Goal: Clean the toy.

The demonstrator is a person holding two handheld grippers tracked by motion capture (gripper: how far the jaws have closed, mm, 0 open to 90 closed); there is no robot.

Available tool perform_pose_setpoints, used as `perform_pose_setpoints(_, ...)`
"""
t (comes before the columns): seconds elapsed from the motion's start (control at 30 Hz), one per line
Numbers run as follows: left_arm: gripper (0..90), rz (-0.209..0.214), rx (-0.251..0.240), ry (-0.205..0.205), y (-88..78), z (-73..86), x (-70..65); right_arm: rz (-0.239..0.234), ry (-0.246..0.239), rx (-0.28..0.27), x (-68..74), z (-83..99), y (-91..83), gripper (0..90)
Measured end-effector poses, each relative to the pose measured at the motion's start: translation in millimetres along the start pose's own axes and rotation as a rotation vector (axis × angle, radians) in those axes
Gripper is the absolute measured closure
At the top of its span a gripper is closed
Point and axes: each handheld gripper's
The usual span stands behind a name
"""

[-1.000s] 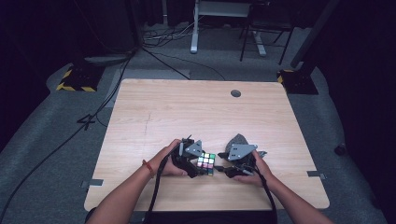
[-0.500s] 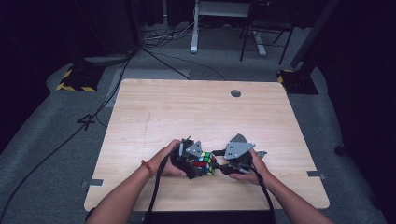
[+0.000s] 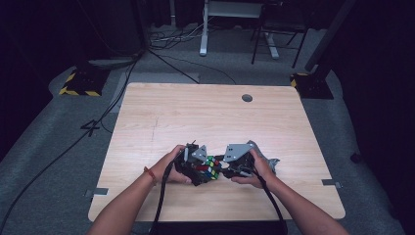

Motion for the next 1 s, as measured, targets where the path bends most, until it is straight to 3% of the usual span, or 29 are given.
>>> perform_pose_setpoints(0.17,8.7,0.005,0.015,0.0,3.4,-0.1,-0.6,0.028,0.008,-0.031,-2.0,-3.8,2.2,63.5)
perform_pose_setpoints(0.33,7.1,0.001,0.01,-0.024,2.7,2.9,2.3,0.027,0.009,-0.04,-4.1,-8.9,8.9,63.8)
perform_pose_setpoints(0.53,9.7,-0.026,-0.024,-0.039,-5.4,6.0,1.9,0.023,0.015,-0.03,-5.5,-18.0,21.4,64.8)
perform_pose_setpoints(0.6,16.3,-0.045,-0.035,-0.042,-11.8,7.6,1.6,0.02,0.003,0.009,-5.0,-19.9,27.8,63.4)
perform_pose_setpoints(0.7,15.7,-0.044,-0.054,-0.051,-18.0,11.5,-0.1,0.012,-0.001,0.017,-2.1,-22.5,35.1,64.1)
perform_pose_setpoints(0.83,15.8,-0.075,-0.047,-0.066,-21.1,14.6,-4.4,0.016,0.002,0.019,-2.3,-23.2,36.0,61.1)
perform_pose_setpoints(0.9,16.0,-0.087,-0.038,-0.053,-23.2,16.6,-7.1,0.016,0.001,0.02,-3.7,-22.2,34.0,60.3)
perform_pose_setpoints(1.0,16.0,-0.118,-0.034,-0.058,-28.9,21.3,-8.8,0.015,0.027,0.02,-6.3,-18.5,30.2,58.1)
Point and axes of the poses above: each handheld gripper's, and its own axes: y roughly forward along the jaws, z roughly out of its underside, x roughly to its left, and after that the axes turned 8 degrees about -x, right-handed
